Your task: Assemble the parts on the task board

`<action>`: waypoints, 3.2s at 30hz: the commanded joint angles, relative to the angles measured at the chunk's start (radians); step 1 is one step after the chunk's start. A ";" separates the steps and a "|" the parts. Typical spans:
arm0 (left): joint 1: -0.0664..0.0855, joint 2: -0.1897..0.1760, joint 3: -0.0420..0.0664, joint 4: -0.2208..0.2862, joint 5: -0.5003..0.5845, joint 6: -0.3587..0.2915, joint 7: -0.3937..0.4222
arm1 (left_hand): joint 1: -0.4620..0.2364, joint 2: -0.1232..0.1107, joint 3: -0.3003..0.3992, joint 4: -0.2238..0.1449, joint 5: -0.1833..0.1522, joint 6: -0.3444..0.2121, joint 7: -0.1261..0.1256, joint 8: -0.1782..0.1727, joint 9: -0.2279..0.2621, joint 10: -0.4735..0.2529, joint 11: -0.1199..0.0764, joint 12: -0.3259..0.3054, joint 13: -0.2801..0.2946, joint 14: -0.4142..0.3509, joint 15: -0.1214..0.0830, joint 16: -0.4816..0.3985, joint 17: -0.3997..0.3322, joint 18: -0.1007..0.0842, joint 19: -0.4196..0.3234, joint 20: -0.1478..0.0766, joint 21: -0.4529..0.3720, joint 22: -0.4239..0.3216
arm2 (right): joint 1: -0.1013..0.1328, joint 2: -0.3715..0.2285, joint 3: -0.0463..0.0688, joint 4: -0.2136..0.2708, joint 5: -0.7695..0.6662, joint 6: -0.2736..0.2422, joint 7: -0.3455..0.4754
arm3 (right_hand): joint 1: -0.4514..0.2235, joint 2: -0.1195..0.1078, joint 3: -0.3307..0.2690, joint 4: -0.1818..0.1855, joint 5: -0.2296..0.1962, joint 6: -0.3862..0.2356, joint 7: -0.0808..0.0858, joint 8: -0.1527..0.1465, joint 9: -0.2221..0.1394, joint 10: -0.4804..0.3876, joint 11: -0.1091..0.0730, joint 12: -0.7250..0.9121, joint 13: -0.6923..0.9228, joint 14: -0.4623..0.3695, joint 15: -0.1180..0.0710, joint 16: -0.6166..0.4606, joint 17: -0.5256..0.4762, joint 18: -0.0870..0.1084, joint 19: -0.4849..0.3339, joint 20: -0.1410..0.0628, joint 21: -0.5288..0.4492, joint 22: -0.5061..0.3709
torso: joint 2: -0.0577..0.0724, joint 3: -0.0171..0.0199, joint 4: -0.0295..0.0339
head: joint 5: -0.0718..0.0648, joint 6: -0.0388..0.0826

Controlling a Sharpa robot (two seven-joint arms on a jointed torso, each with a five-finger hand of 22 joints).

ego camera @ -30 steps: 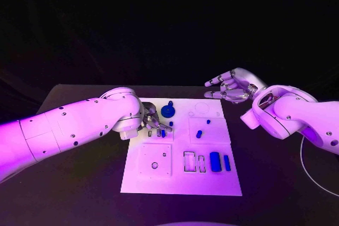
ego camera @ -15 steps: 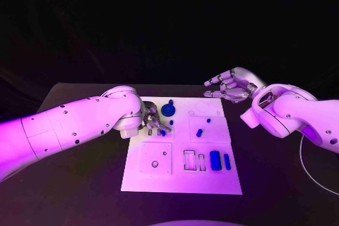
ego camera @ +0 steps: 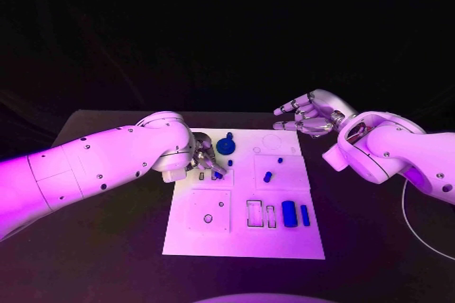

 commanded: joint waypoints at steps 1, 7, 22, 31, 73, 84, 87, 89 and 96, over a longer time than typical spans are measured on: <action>-0.004 -0.007 -0.004 0.001 0.008 -0.002 -0.026 | -0.012 -0.061 0.221 -0.094 0.016 0.002 0.004 -0.002 0.013 0.000 -0.001 -0.004 0.003 0.105 0.011 0.003 0.263 -0.017 0.030 -0.001 -0.004 0.104 | -0.001 0.002 0.000 0.000 -0.006 0.019 -0.008 | -0.003 0.004 -0.003 0.001 0.007 0.007 -0.002 0.004 0.001 -0.006 -0.002 -0.005 -0.001 0.075 0.000 -0.006 0.134 -0.001 -0.005 -0.001 -0.004 0.015 | 0.000 0.0007 0.0002 | 0.000 -0.001; -0.004 -0.030 -0.004 0.018 0.010 -0.032 -0.016 | -0.106 -0.172 0.495 -0.101 0.024 0.009 0.005 0.014 0.046 0.007 0.002 -0.007 -0.001 0.105 0.007 0.003 0.263 -0.017 0.030 0.004 -0.006 0.107 | -0.002 0.004 -0.001 -0.002 -0.006 0.019 -0.011 | -0.005 0.006 -0.004 0.003 0.012 0.007 -0.002 0.003 0.001 -0.007 -0.002 -0.006 -0.003 0.074 0.000 -0.007 0.132 -0.001 -0.006 -0.001 -0.005 0.014 | 0.000 0.0007 0.0009 | 0.003 -0.001; -0.005 -0.050 -0.006 0.031 -0.033 -0.047 -0.015 | -0.176 -0.216 0.627 -0.145 0.034 0.010 0.002 0.032 0.076 0.019 0.001 -0.001 0.003 0.105 0.006 0.003 0.263 -0.020 0.036 0.003 -0.001 0.119 | -0.004 0.009 -0.002 -0.005 -0.007 0.025 -0.007 | -0.010 0.006 -0.007 0.006 0.017 0.007 -0.002 0.002 0.001 -0.007 -0.001 -0.004 -0.003 0.074 0.000 -0.008 0.132 -0.001 -0.006 -0.001 -0.006 0.013 | 0.000 -0.0001 0.0000 | 0.009 -0.006; -0.008 -0.035 -0.011 0.024 -0.039 -0.039 -0.014 | -0.183 -0.217 0.637 -0.150 0.034 0.010 0.002 0.033 0.079 0.019 0.001 -0.001 0.004 0.105 0.005 0.003 0.263 -0.020 0.036 0.003 -0.001 0.119 | -0.004 0.011 -0.002 -0.005 -0.007 0.030 -0.004 | -0.012 0.006 -0.009 0.008 0.018 0.007 -0.002 0.002 0.001 -0.007 -0.001 -0.005 -0.004 0.074 0.000 -0.009 0.131 -0.001 -0.006 -0.001 -0.006 0.013 | 0.001 -0.0008 -0.0008 | 0.009 -0.009; -0.011 -0.026 -0.018 0.020 -0.074 0.022 -0.052 | -0.260 -0.228 0.671 -0.167 0.055 0.024 -0.006 0.058 0.102 0.027 -0.004 -0.003 -0.003 0.105 0.003 0.003 0.263 -0.023 0.043 0.001 0.007 0.135 | -0.005 0.012 -0.003 -0.005 -0.007 0.043 -0.005 | -0.015 0.005 -0.011 0.009 0.018 0.007 -0.002 0.002 0.001 -0.007 -0.002 -0.006 -0.005 0.074 0.000 -0.010 0.130 0.000 -0.008 -0.001 -0.007 0.010 | 0.001 0.0009 -0.0004 | 0.015 -0.021; -0.011 -0.009 -0.019 0.005 -0.072 0.033 -0.054 | -0.381 -0.230 0.590 -0.116 0.050 0.054 -0.019 0.065 0.106 0.042 -0.014 0.014 0.011 0.105 -0.005 0.003 0.263 -0.026 0.049 -0.006 0.015 0.149 | -0.005 0.012 -0.003 -0.003 -0.004 0.044 -0.006 | -0.016 0.005 -0.012 0.010 0.018 0.007 -0.002 0.002 0.001 -0.009 -0.002 -0.009 -0.008 0.073 0.000 -0.011 0.127 0.001 -0.009 -0.001 -0.008 0.008 | 0.001 0.0023 -0.0007 | 0.014 -0.023; -0.011 -0.005 -0.020 0.000 -0.072 0.034 -0.055 | -0.407 -0.224 0.569 -0.102 0.050 0.065 -0.022 0.065 0.104 0.048 -0.016 0.023 0.020 0.105 -0.006 0.003 0.263 -0.027 0.051 -0.007 0.017 0.154 | -0.005 0.012 -0.003 -0.003 -0.003 0.043 -0.006 | -0.016 0.005 -0.012 0.010 0.018 0.007 -0.002 0.002 0.001 -0.009 -0.002 -0.009 -0.008 0.073 0.000 -0.011 0.127 0.001 -0.009 -0.001 -0.008 0.008 | 0.001 0.0029 -0.0008 | 0.014 -0.024; -0.011 -0.003 -0.020 -0.003 -0.072 0.036 -0.055 | -0.416 -0.221 0.561 -0.098 0.050 0.070 -0.024 0.064 0.102 0.052 -0.017 0.027 0.024 0.105 -0.006 0.003 0.263 -0.028 0.053 -0.008 0.020 0.157 | -0.005 0.012 -0.003 -0.002 -0.002 0.042 -0.006 | -0.017 0.005 -0.013 0.011 0.018 0.007 -0.002 0.001 0.001 -0.010 -0.001 -0.010 -0.008 0.073 0.000 -0.012 0.125 0.000 -0.009 -0.001 -0.008 0.008 | 0.001 0.0033 -0.0009 | 0.014 -0.024; -0.011 0.004 -0.020 -0.009 -0.072 0.040 -0.057 | -0.427 -0.216 0.548 -0.094 0.050 0.078 -0.025 0.061 0.099 0.057 -0.019 0.033 0.031 0.105 -0.007 0.003 0.263 -0.029 0.055 -0.009 0.022 0.162 | -0.005 0.012 -0.003 -0.002 0.000 0.043 -0.006 | -0.018 0.006 -0.014 0.012 0.018 0.006 -0.002 0.001 0.000 -0.011 -0.001 -0.012 -0.010 0.072 0.000 -0.013 0.123 0.001 -0.009 -0.001 -0.009 0.007 | 0.001 0.0020 -0.0004 | 0.016 -0.023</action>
